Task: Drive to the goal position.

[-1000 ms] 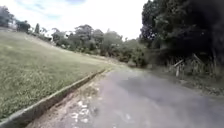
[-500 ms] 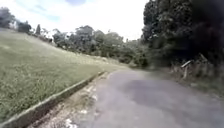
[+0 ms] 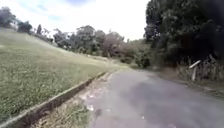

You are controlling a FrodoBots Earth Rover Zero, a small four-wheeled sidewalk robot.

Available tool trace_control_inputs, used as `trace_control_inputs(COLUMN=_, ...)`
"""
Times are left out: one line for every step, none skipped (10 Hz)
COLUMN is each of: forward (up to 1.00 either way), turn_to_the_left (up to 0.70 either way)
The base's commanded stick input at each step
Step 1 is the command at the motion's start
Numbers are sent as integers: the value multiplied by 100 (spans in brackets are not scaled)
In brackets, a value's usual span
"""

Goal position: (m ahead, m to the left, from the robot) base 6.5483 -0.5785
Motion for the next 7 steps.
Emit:
trace_control_inputs(forward=100, turn_to_the_left=-40)
trace_control_inputs(forward=100, turn_to_the_left=-38)
trace_control_inputs(forward=100, turn_to_the_left=-33)
trace_control_inputs(forward=100, turn_to_the_left=-22)
trace_control_inputs(forward=100, turn_to_the_left=-10)
trace_control_inputs(forward=100, turn_to_the_left=0)
trace_control_inputs(forward=100, turn_to_the_left=0)
